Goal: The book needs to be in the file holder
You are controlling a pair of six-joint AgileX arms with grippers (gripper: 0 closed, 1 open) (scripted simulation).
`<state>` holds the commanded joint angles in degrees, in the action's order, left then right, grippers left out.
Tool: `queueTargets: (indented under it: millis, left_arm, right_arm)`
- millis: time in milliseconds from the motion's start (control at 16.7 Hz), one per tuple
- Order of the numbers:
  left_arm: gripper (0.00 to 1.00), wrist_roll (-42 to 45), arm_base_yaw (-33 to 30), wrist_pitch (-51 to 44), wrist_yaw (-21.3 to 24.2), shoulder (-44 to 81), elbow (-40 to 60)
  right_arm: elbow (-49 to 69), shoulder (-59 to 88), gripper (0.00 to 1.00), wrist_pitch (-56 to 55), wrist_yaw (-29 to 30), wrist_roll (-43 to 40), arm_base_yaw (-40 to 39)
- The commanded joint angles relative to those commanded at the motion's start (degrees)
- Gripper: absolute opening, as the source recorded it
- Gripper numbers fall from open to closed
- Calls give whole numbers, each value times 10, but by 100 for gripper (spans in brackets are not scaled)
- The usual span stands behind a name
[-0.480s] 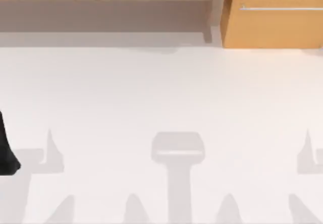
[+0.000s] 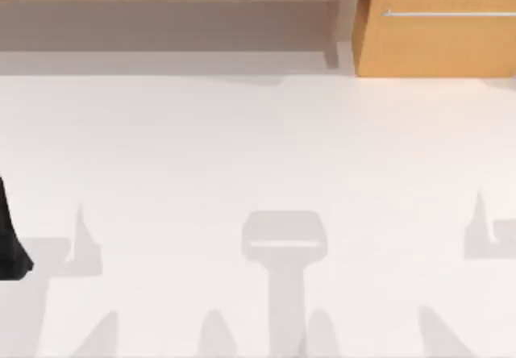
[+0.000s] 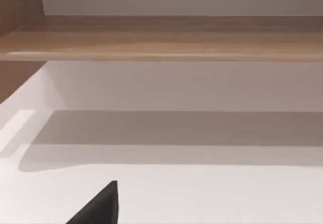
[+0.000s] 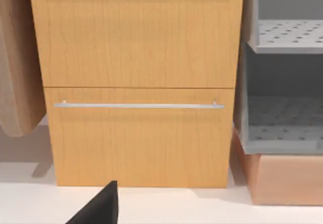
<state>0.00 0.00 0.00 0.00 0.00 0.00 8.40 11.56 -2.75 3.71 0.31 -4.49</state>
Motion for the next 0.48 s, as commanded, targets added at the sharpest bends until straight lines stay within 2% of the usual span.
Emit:
queueTargets:
  millis: [480]
  left_arm:
    - [100, 0, 0, 0, 0, 0, 0]
  right_arm:
    - [286, 376, 100, -92, 127, 8, -141]
